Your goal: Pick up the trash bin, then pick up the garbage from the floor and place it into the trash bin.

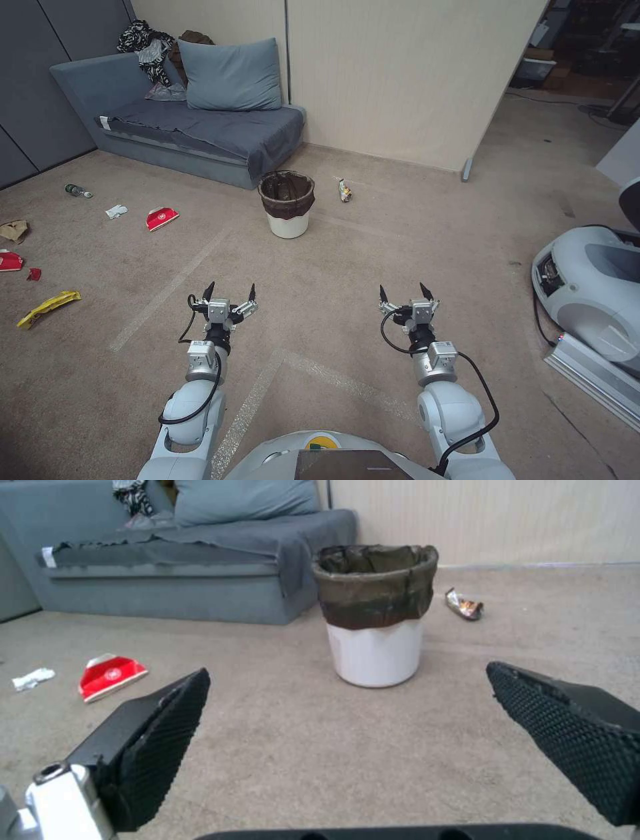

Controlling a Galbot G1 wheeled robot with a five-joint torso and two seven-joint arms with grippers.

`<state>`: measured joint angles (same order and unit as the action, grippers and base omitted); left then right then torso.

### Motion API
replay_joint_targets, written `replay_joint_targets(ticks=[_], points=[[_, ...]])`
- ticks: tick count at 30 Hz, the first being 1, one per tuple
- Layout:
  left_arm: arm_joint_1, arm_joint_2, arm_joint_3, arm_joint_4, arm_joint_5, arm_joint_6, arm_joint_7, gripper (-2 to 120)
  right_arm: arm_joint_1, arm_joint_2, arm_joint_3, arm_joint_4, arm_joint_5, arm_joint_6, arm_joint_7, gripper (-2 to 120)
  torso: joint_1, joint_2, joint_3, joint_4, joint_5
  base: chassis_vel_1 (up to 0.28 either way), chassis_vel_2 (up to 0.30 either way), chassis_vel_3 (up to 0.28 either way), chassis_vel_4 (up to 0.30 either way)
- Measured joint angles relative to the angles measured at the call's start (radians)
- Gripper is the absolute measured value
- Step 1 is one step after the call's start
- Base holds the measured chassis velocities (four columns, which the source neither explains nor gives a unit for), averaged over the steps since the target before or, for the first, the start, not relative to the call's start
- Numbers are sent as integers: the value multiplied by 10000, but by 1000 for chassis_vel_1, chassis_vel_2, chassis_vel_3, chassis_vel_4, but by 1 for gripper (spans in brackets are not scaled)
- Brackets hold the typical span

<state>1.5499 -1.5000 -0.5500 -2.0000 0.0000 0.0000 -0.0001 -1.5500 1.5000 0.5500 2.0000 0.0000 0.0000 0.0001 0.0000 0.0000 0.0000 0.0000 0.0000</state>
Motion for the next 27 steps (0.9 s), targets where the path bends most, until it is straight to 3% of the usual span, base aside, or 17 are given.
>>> replay_joint_targets(ticks=[20,23,26,27], points=[[-5,1,1,0,0,0,-16,100,0,0,0,0,0,0,0,100,0,0,0,0,0,0,0,0,0],[-131,41,-7,2,-34,29,-299,100,7,51,87,27,1,109,165,100,0,0,0,5,0,0,0,0,0],[-618,209,-96,65,-212,179,-1302,100,121,375,666,348,49,804,1156,100,0,0,0,0,-3,0,0,0,0],[-618,209,-96,65,-212,179,-1302,100,121,375,666,348,49,804,1156,100,0,0,0,0,-3,0,0,0,0]])
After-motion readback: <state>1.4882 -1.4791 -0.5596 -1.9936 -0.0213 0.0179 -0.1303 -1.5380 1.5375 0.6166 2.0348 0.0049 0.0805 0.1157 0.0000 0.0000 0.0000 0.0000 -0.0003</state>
